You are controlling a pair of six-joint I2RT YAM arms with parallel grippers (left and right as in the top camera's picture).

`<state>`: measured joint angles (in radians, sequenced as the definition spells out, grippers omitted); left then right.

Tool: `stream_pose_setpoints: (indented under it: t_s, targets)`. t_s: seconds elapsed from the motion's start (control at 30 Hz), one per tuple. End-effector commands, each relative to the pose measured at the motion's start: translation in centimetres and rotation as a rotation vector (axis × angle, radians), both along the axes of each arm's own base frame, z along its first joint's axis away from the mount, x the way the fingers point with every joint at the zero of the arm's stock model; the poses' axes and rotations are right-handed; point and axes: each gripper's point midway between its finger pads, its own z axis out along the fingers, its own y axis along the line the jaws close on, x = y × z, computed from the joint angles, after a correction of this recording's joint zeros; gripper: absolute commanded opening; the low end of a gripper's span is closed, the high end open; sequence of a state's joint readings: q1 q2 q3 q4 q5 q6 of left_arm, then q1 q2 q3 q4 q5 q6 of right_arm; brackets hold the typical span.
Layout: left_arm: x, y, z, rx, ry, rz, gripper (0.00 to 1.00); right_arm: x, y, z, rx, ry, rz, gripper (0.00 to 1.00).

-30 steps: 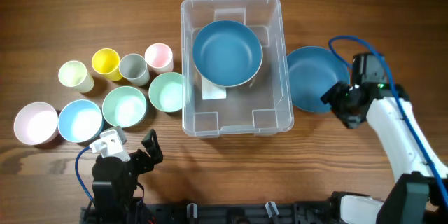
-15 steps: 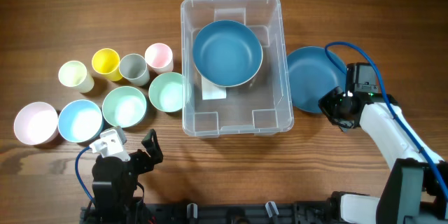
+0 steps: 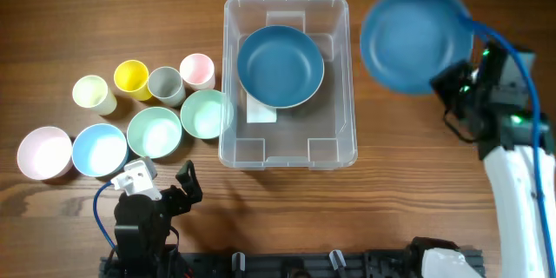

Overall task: Pack container
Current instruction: 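Lift the teal plate and stack it onto the bowls in the bin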

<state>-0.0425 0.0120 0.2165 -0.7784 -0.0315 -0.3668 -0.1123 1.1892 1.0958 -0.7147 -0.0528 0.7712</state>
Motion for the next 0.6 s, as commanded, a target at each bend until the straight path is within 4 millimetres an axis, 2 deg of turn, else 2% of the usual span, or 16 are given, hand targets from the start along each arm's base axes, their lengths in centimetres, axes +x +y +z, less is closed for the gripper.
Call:
stream_pose_setpoints:
  t_s: [0.0, 0.07, 0.1, 0.2, 0.27, 0.37, 0.4, 0.47, 0.5, 0.57]
  targets:
    - [0.0, 0.2, 0.0, 0.018, -0.008, -0.001, 1.0, 0.5, 5.9, 4.7, 0.004, -0.123, 0.233, 0.04]
    - [0.0, 0.2, 0.0, 0.018, -0.008, -0.001, 1.0, 0.9, 9.2, 4.2, -0.003, -0.118, 0.321, 0.04]
    - [0.0, 0.2, 0.0, 0.018, -0.008, -0.001, 1.0, 1.3, 11.2, 3.0, -0.014, -0.093, 0.37, 0.04]
    - [0.0, 0.2, 0.0, 0.018, -0.008, -0.001, 1.0, 2.8, 15.0, -0.4, -0.043, -0.028, 0.455, 0.04]
    - [0.0, 0.2, 0.0, 0.018, -0.008, -0.001, 1.0, 4.9, 18.2, -3.5, -0.08, -0.015, 0.559, 0.04]
    - [0.0, 0.2, 0.0, 0.018, -0.008, -0.001, 1.0, 7.4, 20.4, -7.1, -0.09, 0.001, 0.605, 0.04]
    - [0.0, 0.2, 0.0, 0.018, -0.008, -0.001, 1.0, 8.0, 21.2, -7.5, -0.093, -0.018, 0.653, 0.06]
    - [0.0, 0.2, 0.0, 0.018, -0.008, -0.001, 1.0, 8.6, 22.9, -6.8, -0.109, -0.097, 0.785, 0.55]
    - [0.0, 0.2, 0.0, 0.018, -0.008, -0.001, 1.0, 8.7, 23.1, -6.0, -0.117, -0.121, 0.804, 0.63]
    - [0.0, 0.2, 0.0, 0.018, -0.008, -0.001, 1.0, 8.8, 23.0, -2.9, -0.125, -0.184, 0.803, 0.64]
